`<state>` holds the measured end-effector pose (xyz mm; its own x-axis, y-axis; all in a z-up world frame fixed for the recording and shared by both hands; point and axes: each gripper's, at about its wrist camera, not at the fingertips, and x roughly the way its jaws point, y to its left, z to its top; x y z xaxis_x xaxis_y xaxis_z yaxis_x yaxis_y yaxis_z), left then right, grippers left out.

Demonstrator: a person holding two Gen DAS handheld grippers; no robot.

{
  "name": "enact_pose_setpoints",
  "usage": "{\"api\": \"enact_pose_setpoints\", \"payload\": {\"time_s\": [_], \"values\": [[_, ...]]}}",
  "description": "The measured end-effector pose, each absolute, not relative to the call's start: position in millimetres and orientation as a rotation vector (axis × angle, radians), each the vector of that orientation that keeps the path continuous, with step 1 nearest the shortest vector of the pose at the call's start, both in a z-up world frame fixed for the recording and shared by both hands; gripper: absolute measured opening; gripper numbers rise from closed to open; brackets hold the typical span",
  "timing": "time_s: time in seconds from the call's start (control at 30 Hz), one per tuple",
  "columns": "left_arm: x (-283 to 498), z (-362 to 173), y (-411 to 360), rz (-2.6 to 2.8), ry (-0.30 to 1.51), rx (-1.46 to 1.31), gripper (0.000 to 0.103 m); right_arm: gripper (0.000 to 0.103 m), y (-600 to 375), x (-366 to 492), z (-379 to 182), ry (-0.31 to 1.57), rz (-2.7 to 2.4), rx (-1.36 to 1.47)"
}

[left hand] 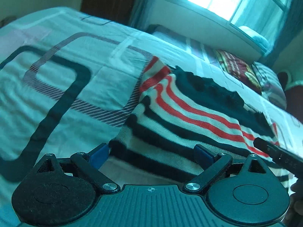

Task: Fold small clothes
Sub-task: 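Grasp the sweater side edge with the left gripper and lift it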

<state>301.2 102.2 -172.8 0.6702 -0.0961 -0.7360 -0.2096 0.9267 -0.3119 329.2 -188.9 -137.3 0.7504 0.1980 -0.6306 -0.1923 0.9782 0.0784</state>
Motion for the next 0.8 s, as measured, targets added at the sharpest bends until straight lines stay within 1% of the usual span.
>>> {"api": "enact_pose_setpoints", "payload": {"time_s": [0.17,0.3,0.33,0.37,0.4,0.63,0.7,0.77,0.8], "values": [[282,-182,111,0.05,0.857,-0.498,0.096,0.041,-194,331,-145,0.705,0.212,0.016],[296,-203,110,0.046,0.901,-0.581,0.096,0.041,-196,333,-153,0.721,0.212,0.031],[297,-205,108,0.056,0.883,-0.586,0.097,0.041,-196,333,-153,0.72,0.216,0.031],[299,-206,106,0.05,0.86,-0.591,0.102,0.041,-195,334,-153,0.719,0.219,0.03],[302,-208,105,0.038,0.853,-0.609,0.103,0.041,-195,334,-154,0.72,0.221,0.03],[326,-220,105,0.042,0.736,-0.761,0.102,0.041,-197,341,-160,0.712,0.226,0.032],[332,-221,104,0.049,0.711,-0.774,0.093,0.041,-196,343,-160,0.705,0.228,0.028],[336,-224,103,0.075,0.692,-0.781,0.076,0.041,-195,347,-161,0.697,0.226,0.016],[338,-225,104,0.084,0.686,-0.783,0.071,0.041,-194,349,-161,0.692,0.222,0.004]]}}
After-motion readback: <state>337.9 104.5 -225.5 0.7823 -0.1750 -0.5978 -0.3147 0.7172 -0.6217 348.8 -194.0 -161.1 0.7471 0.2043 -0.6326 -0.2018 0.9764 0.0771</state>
